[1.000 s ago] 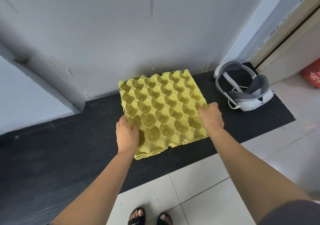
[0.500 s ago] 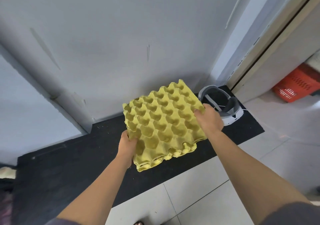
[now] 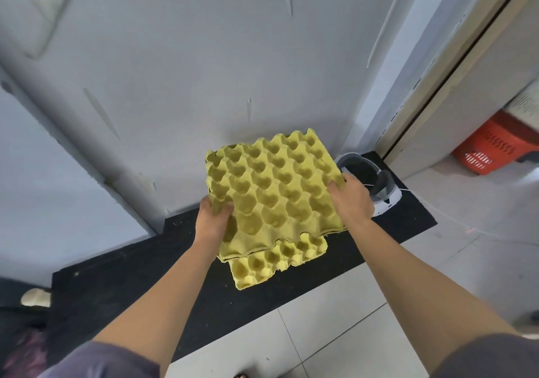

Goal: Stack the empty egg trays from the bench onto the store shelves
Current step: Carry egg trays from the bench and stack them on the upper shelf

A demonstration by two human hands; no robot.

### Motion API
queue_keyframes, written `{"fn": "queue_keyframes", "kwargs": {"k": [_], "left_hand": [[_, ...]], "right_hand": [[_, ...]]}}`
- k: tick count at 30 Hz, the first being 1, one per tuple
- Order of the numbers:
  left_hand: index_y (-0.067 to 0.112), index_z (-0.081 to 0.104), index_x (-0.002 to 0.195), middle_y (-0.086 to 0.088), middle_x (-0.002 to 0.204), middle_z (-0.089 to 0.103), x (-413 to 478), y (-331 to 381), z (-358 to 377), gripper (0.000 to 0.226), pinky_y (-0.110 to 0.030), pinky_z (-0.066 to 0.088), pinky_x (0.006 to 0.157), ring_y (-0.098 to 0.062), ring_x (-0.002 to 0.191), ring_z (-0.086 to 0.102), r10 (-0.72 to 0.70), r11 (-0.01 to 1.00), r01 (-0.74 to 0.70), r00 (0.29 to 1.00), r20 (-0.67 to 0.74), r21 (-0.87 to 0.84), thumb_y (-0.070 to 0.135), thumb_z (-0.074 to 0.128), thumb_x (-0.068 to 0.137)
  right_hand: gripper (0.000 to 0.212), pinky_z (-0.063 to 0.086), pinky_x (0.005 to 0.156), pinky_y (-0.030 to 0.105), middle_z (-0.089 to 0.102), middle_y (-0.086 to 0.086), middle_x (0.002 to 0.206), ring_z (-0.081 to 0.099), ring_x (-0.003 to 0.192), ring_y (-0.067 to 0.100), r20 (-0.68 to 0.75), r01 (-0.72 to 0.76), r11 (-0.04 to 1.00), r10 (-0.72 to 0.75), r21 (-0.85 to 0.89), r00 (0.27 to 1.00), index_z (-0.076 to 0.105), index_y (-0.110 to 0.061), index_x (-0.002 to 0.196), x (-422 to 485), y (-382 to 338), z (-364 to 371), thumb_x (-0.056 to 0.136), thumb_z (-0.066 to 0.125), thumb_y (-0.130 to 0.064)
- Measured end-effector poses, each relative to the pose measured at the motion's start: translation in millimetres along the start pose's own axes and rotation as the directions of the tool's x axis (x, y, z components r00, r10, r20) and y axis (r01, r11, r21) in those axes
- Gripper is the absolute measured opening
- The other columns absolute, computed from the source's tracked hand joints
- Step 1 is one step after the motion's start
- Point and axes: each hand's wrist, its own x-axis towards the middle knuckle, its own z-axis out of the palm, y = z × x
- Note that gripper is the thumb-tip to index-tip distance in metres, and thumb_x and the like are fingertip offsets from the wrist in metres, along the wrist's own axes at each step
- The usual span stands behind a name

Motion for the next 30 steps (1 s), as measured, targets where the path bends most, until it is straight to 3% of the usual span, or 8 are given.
{"fn": "queue_keyframes", "kwargs": {"k": [4,7,10,13,22,25,28,30], "left_hand": [[0.010,0.037,0.137,-0.012,0.135,0.039,-15,27,-20,0.064,-0.046,0.040,0.101,-0.033,0.120,0.046,0.101,0.988,-0.098,0.995,-0.024,0.124,0.035,0.065,0.086],[0.011,0.032,0.142,-0.012,0.135,0.039,-31,49,-44,0.072,-0.044,0.041,0.100,-0.032,0.120,0.047,0.197,0.963,-0.188,0.980,-0.033,0.191,0.037,0.067,0.084],[0.015,0.037,0.139,-0.009,0.130,0.046,-52,69,-72,0.074,-0.048,0.045,0.098,-0.029,0.115,0.053,0.283,0.940,-0.264,0.957,-0.061,0.215,0.045,0.068,0.079],[0.018,0.041,0.135,-0.008,0.128,0.051,-77,84,-100,0.074,-0.049,0.047,0.096,-0.028,0.110,0.056,0.336,0.929,-0.308,0.935,-0.117,0.204,0.052,0.067,0.075],[0.012,0.041,0.138,-0.013,0.126,0.051,-217,109,-203,0.067,-0.043,0.044,0.097,-0.031,0.116,0.052,0.479,0.876,-0.402,0.782,-0.399,0.266,0.035,0.069,0.081],[0.013,0.040,0.138,-0.012,0.124,0.051,-273,113,-240,0.065,-0.037,0.043,0.092,-0.030,0.113,0.052,0.503,0.863,-0.393,0.718,-0.481,0.317,0.036,0.068,0.083],[0.021,0.046,0.133,-0.006,0.118,0.059,-323,120,-286,0.065,-0.047,0.048,0.094,-0.026,0.107,0.058,0.542,0.841,-0.407,0.642,-0.543,0.358,0.045,0.069,0.077],[0.023,0.047,0.133,0.000,0.118,0.058,-356,124,-316,0.066,-0.045,0.046,0.097,-0.021,0.110,0.056,0.560,0.827,-0.430,0.575,-0.596,0.363,0.046,0.069,0.076]], "right_hand": [[0.032,0.038,0.065,0.033,0.064,0.007,0.094,0.060,0.089,0.029,-0.014,0.134,0.990,-0.134,0.031,0.991,0.059,-0.011,0.106,-16,-17,-26,0.093,0.050,-0.038],[0.039,0.039,0.066,0.033,0.065,0.008,0.104,0.060,0.095,0.029,-0.021,0.237,0.970,-0.236,0.048,0.972,0.057,-0.013,0.119,-30,-30,-47,0.094,0.050,-0.042],[0.053,0.045,0.078,0.036,0.060,0.009,0.122,0.057,0.111,0.029,-0.011,0.331,0.941,-0.331,0.072,0.944,0.046,-0.017,0.137,-46,-47,-68,0.093,0.050,-0.048],[0.053,0.044,0.085,0.037,0.056,0.010,0.126,0.055,0.113,0.027,-0.040,0.394,0.915,-0.392,0.087,0.919,0.043,-0.019,0.138,-63,-72,-87,0.093,0.050,-0.047],[0.053,0.040,0.092,0.033,0.053,0.012,0.126,0.052,0.117,0.027,-0.157,0.555,0.782,-0.533,0.282,0.831,0.047,-0.014,0.137,-165,-138,-130,0.092,0.057,-0.039],[0.044,0.041,0.087,0.032,0.062,0.012,0.117,0.056,0.111,0.029,-0.127,0.580,0.734,-0.577,0.352,0.807,0.058,-0.008,0.124,-205,-161,-139,0.092,0.057,-0.038],[0.034,0.041,0.077,0.030,0.067,0.008,0.100,0.060,0.098,0.027,-0.119,0.609,0.657,-0.630,0.446,0.767,0.065,-0.009,0.110,-246,-193,-150,0.091,0.057,-0.037],[0.027,0.037,0.070,0.029,0.065,0.005,0.087,0.060,0.088,0.026,-0.151,0.636,0.583,-0.666,0.505,0.730,0.066,-0.010,0.101,-278,-218,-158,0.090,0.058,-0.034]]}}
